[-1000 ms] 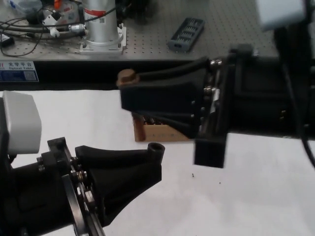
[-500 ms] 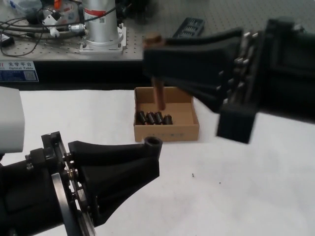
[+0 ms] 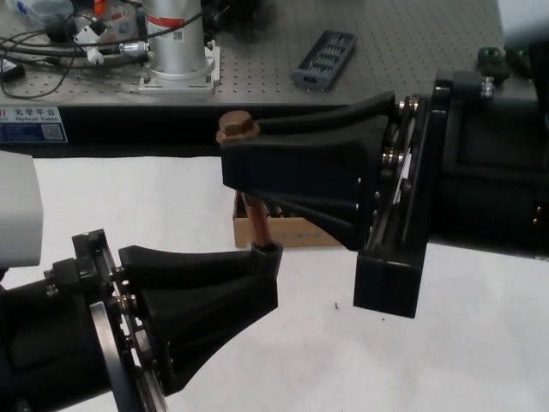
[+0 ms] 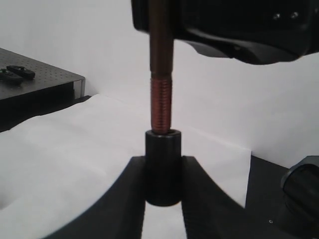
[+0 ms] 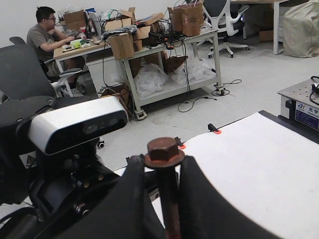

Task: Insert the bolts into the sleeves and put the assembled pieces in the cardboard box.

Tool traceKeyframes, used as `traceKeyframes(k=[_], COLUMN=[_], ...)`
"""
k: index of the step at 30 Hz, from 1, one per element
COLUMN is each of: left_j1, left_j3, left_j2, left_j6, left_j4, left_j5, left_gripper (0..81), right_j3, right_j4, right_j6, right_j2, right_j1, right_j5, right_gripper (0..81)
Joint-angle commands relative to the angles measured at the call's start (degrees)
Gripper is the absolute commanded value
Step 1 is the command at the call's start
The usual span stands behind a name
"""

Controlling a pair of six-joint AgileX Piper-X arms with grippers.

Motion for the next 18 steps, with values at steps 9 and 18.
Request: traceKeyframes(k=[9, 18], left_j1=[0.0, 0.0], left_j3=[-0.2, -0.2], left_j2=[-0.5, -0.5], left_j6=[0.0, 0.0], left_j4=[-4.8, -5.3], left_j5=[0.2, -1.1], left_gripper=[0.6, 0.6], right_j3=[-0.3, -0.3], right_j4=[1.3, 1.2], right_j6=[-0.1, -0.1], right_j2=[0.0, 0.0], right_j1=[0.2, 0.2], right_j5=[-0.4, 0.1], right_gripper=[2.9, 2.9])
